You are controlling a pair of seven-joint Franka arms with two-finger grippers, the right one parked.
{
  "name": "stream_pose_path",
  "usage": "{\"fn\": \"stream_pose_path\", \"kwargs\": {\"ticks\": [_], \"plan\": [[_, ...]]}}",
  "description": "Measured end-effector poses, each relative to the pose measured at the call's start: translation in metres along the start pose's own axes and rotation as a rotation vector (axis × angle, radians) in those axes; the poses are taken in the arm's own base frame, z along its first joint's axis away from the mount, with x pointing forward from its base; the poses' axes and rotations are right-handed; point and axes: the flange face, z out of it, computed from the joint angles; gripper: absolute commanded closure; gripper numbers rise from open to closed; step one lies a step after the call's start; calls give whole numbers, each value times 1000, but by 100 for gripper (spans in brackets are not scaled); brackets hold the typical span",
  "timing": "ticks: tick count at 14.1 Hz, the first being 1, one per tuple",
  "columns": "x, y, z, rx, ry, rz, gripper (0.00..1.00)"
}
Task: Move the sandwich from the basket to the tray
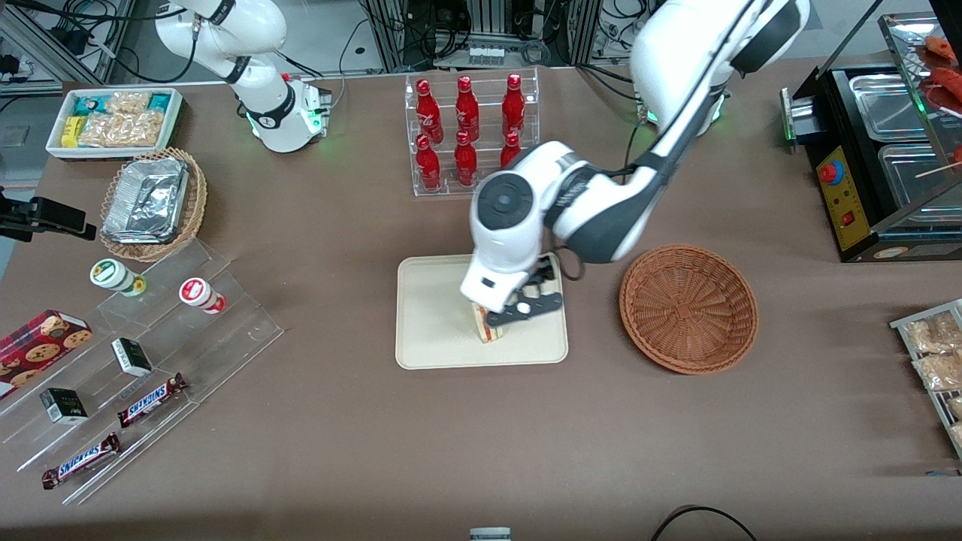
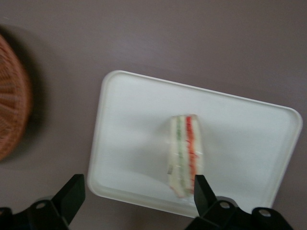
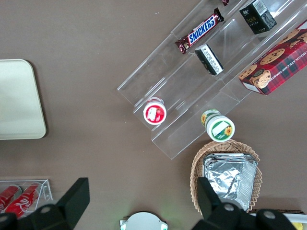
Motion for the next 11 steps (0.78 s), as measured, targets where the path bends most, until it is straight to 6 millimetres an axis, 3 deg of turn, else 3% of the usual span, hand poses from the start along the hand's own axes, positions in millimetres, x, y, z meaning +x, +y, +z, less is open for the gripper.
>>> {"fn": "stream_pose_path", "kwargs": {"ticks": [3,11], "plan": [[34,-49,-13,10,-22,45,0],[89,-195,-39,6,-69,147,0]]}}
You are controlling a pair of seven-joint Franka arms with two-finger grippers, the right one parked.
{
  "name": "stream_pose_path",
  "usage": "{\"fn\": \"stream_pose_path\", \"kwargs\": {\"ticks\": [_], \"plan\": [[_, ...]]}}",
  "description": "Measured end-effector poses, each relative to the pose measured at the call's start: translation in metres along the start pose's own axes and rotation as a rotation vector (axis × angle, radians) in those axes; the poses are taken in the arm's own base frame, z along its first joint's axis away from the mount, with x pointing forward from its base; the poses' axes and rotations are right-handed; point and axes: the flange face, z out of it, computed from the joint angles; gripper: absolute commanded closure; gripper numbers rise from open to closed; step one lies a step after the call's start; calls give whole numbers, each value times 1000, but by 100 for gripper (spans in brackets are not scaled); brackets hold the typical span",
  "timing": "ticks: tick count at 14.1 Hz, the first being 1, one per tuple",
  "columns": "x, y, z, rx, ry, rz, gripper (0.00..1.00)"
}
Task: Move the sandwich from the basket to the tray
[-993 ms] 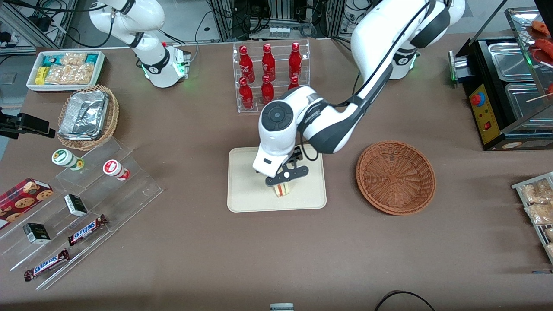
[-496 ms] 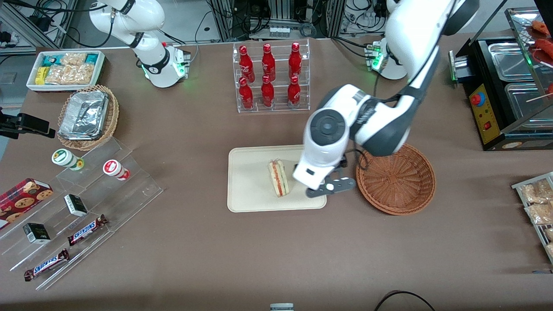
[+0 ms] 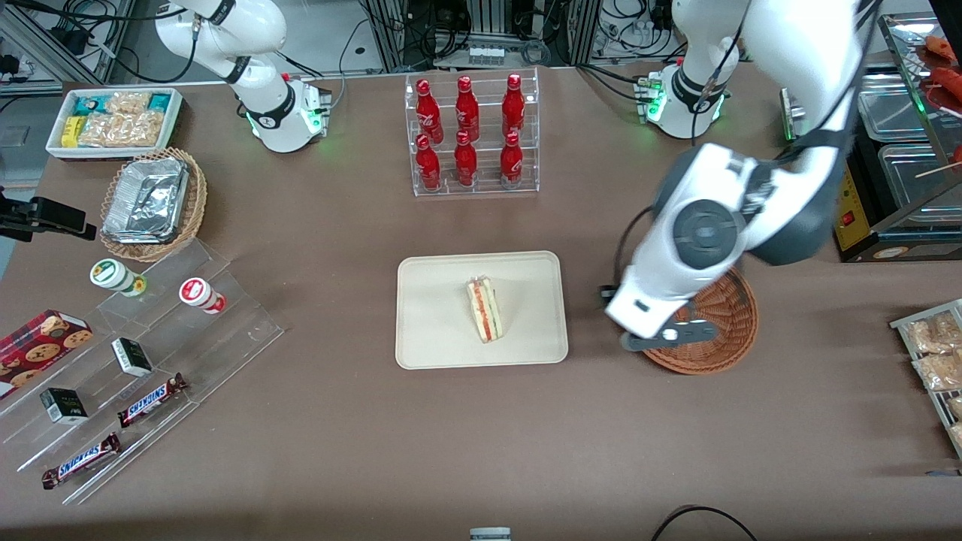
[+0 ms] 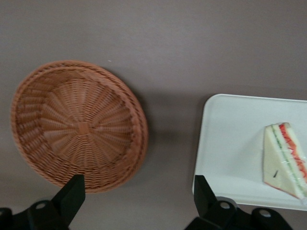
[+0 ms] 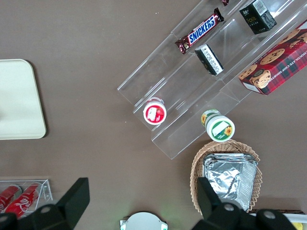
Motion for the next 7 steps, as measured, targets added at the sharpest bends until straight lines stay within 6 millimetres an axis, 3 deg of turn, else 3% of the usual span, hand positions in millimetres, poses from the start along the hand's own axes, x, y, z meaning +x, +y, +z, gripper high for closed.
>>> {"fn": "stream_pose_path", "kwargs": {"ticks": [3,7], "plan": [[-2,-47,-19,-11,3,52,0],[-24,-98,-45,-12,-28,178,0]]}}
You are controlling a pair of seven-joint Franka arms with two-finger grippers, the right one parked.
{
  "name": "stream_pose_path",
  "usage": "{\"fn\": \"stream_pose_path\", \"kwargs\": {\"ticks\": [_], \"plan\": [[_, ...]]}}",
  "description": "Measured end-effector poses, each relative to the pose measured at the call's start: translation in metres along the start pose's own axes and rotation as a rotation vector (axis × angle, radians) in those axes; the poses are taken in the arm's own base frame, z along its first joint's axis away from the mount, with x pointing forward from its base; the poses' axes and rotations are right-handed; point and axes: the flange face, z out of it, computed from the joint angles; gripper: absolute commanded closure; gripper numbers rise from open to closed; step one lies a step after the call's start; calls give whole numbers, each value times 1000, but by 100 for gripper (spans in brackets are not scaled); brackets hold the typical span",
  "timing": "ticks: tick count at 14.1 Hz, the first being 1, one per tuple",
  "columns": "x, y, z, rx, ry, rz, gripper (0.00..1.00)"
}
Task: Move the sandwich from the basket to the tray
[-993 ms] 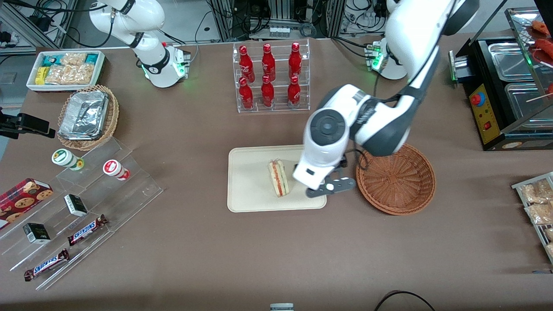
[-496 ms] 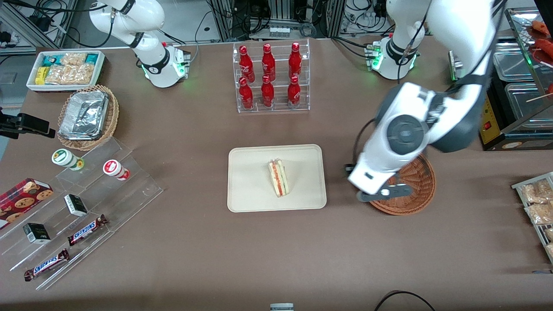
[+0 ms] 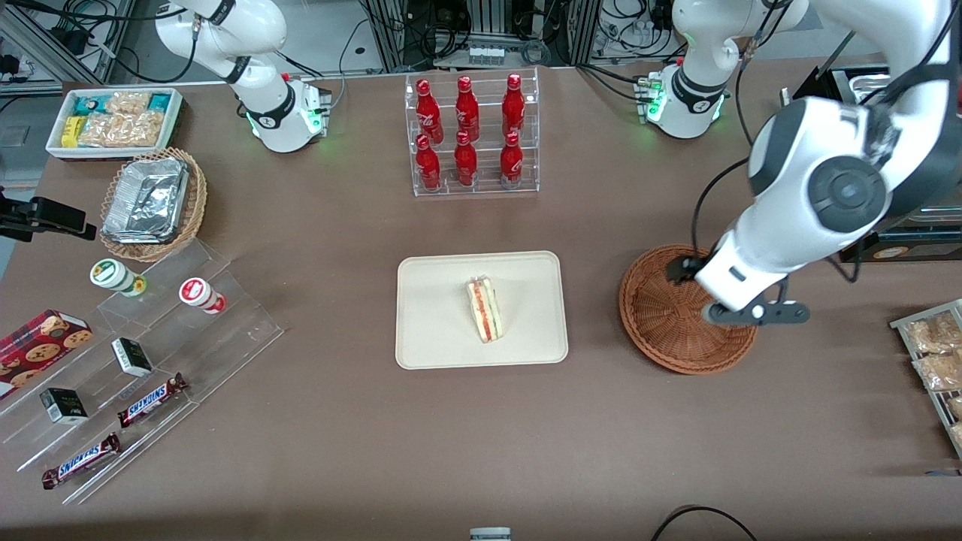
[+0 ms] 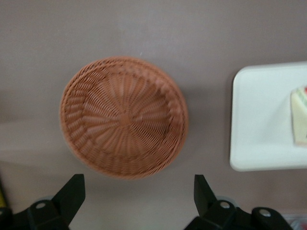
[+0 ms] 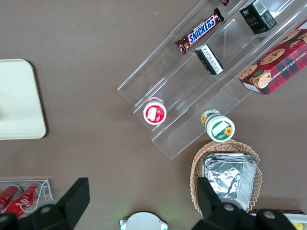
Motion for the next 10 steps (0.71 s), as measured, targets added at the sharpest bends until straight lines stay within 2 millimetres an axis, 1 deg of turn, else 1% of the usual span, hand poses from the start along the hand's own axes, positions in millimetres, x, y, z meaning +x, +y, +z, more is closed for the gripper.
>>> {"fn": "stream_pose_path", "kwargs": {"ticks": [3,5,10], "plan": [[-29,-48,-31,-3,-44,83,0],[-46,-77,-47,-6,-65,106,0],[-71,-132,-87,-19,-57,72,0]]}}
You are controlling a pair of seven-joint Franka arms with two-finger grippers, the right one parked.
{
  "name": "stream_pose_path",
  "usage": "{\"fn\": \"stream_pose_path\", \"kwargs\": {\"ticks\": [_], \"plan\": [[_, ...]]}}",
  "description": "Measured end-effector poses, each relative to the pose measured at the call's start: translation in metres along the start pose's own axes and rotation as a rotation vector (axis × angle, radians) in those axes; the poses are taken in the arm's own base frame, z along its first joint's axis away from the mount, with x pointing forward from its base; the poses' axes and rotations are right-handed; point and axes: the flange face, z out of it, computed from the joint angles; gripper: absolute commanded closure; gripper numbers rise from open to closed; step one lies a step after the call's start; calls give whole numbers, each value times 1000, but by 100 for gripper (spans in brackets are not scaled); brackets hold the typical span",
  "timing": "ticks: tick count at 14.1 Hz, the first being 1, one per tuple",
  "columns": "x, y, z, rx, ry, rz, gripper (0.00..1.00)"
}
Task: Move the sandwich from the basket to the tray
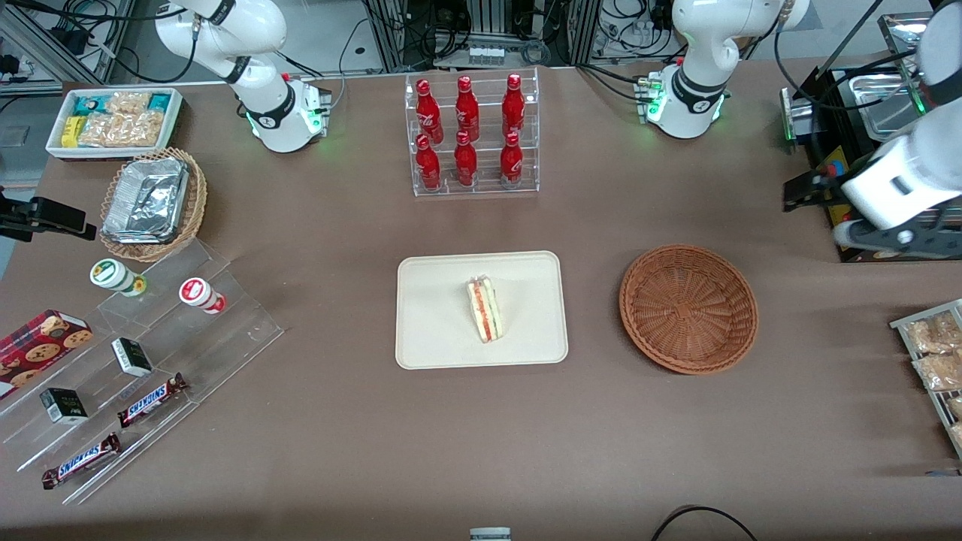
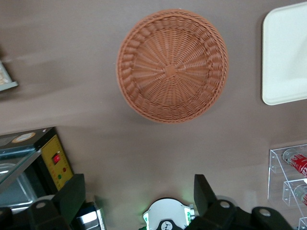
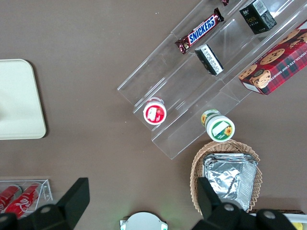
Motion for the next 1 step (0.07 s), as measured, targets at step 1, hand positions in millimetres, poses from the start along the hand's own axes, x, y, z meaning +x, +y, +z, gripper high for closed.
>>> {"fn": "stream_pose_path", "kwargs": {"ticks": [1], "plan": [[-6,-9,-6,-2,9,-16,0]]}}
